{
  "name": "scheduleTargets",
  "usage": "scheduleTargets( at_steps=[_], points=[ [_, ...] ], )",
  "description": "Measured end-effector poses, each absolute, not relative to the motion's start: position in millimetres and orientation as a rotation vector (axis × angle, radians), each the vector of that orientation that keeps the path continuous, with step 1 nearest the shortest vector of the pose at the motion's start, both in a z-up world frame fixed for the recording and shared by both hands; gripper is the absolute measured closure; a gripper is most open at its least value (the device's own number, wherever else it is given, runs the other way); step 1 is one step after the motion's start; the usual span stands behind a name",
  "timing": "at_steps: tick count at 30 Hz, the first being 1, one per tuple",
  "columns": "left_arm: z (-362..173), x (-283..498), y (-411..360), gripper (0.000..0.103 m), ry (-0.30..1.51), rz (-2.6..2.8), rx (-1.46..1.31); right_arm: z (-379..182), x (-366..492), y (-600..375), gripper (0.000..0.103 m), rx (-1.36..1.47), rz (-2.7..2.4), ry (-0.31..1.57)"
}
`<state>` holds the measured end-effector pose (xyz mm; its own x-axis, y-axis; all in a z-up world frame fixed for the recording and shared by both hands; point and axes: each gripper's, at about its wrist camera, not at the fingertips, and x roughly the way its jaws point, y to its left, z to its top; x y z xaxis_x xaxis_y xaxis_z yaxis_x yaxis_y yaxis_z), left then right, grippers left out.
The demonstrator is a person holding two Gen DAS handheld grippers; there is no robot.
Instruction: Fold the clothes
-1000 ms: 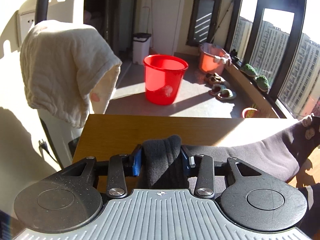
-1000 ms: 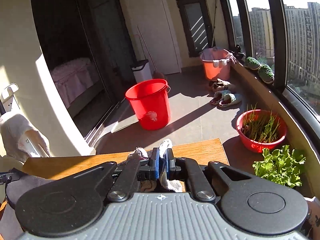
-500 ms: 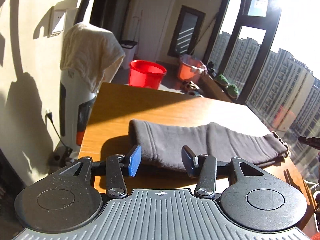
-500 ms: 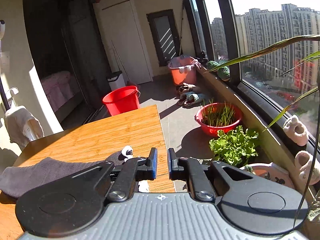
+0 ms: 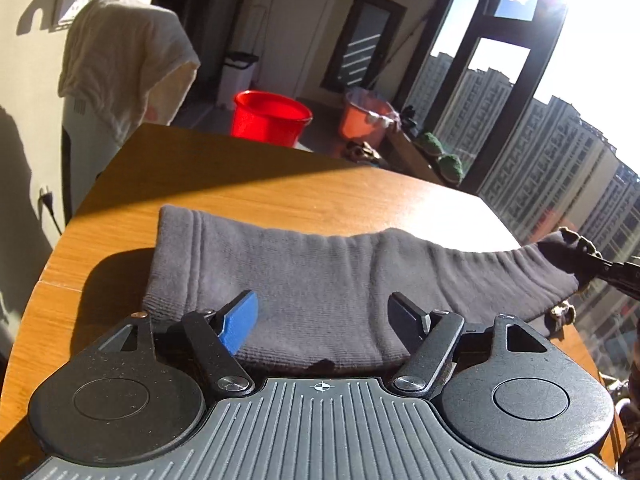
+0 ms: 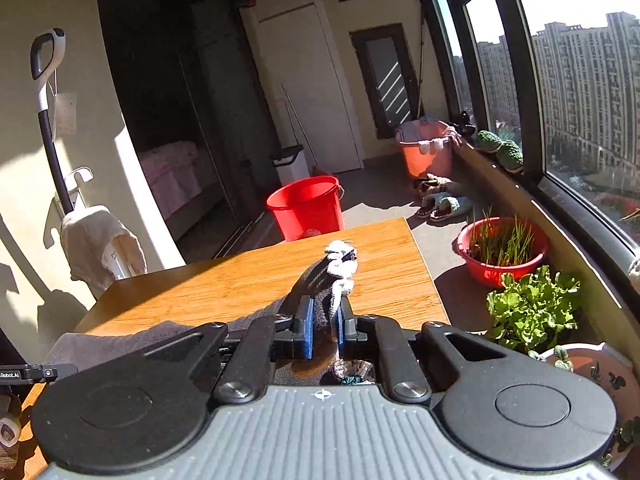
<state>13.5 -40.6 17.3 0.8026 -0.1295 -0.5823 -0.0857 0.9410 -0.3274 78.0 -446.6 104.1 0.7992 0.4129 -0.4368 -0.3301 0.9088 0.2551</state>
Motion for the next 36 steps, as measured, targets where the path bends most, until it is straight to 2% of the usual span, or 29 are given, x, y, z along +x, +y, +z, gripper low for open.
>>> scheduleTargets(
  at_steps=[2, 4, 6, 8, 12, 18, 27, 36],
  points=[
    [17.8, 9.6, -41.4, 0.015, 0.627, -0.041, -0.354, 98.7, 78.3, -452.8, 0.091, 0.137, 0.362, 0.543],
    [20.2, 9.0, -46.1, 0.015, 0.622, -0.057, -0.347, 80.3, 83.7, -458.1, 0.089, 0.105, 0.303, 0.622],
    [22.5, 8.3, -51.6, 0.014, 0.617, -0.077, -0.339, 59.2, 86.4, -464.2, 0.082, 0.083, 0.213, 0.701],
    [24.6, 7.7, -58.8, 0.010, 0.615, -0.104, -0.330, 59.7, 78.6, -469.1, 0.070, 0.087, 0.171, 0.671],
    [16.0, 12.2, -68.5, 0.007, 0.641, -0.118, -0.325, 79.4, 60.3, -472.4, 0.070, 0.140, 0.188, 0.564],
    [-0.1, 20.2, -63.6, 0.009, 0.670, -0.036, -0.302, 45.9, 72.7, -454.8, 0.069, 0.237, 0.278, 0.674],
    [-1.7, 15.6, -32.6, 0.008, 0.650, 0.100, -0.215, 43.7, 95.5, -405.4, 0.069, 0.213, 0.378, 0.657],
    [36.2, 34.5, -104.7, 0.006, 0.587, -0.112, -0.260, 39.3, 82.9, -405.5, 0.069, 0.219, 0.353, 0.619]
  ],
)
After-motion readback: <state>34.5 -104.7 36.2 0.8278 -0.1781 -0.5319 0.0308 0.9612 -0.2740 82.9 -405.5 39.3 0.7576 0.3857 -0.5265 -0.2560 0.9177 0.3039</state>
